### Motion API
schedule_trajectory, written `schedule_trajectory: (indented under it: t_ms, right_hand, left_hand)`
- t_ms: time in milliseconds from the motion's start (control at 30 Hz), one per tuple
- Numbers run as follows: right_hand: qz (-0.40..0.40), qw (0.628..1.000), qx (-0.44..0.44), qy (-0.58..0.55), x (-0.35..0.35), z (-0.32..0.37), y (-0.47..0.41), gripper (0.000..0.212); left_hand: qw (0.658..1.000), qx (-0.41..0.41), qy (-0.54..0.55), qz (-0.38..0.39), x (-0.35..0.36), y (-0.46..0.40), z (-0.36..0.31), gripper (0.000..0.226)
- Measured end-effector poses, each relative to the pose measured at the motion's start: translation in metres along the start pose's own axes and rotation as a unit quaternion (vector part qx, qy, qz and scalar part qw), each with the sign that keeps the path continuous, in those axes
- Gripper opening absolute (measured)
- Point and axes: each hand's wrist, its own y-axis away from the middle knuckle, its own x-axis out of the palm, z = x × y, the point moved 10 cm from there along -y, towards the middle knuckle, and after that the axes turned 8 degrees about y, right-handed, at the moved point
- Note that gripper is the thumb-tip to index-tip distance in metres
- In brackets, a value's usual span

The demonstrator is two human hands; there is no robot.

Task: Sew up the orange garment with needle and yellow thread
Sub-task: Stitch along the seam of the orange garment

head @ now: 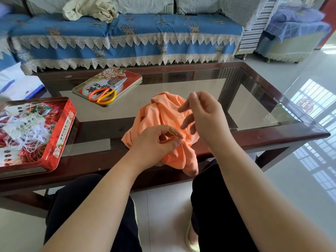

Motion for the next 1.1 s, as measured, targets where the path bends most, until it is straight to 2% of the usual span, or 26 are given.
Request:
schedule_trajectory:
  t_ms: [100,233,467,633,767,933,1100]
  right_hand:
    - [-0.075,0.980,-0.043,0.177,-0.003,-0.008,0.016,0.028]
    - [-0.054,0.952,-0.030,0.299,0.013,-0.017,0.021,0.018]
    - [-0.070,0.974,-0.074,0.204,0.018,-0.017,0.018,0.014]
    - [-0.066,0.975,-0.103,0.184,0.017,-0.015,0.020,0.015]
    - [-0.069,0.976,-0.111,0.172,0.015,-0.015,0.018,0.027]
    - [-0.066,0.974,-0.133,0.171,0.014,-0.012,0.017,0.029]
    - [-0.093,0.978,-0.125,0.139,-0.001,-0.017,0.014,0.015]
  left_hand:
    - [0.997,-0.013,0.069,-0.006,-0.002,-0.001,0.004,0.004]
    - [0.989,-0.032,0.142,-0.001,-0.001,0.001,0.003,0.007]
    - [0.981,-0.053,0.187,0.008,0.000,0.001,0.008,0.012]
    - [0.988,-0.023,0.150,0.021,-0.001,0.004,0.002,0.018]
    - [0.992,-0.019,0.125,0.029,-0.001,0.005,0.001,0.011]
    - [0.992,-0.025,0.113,0.048,0.002,0.004,0.003,0.004]
    - [0.988,-0.017,0.133,0.075,0.001,0.005,0.003,0.009]
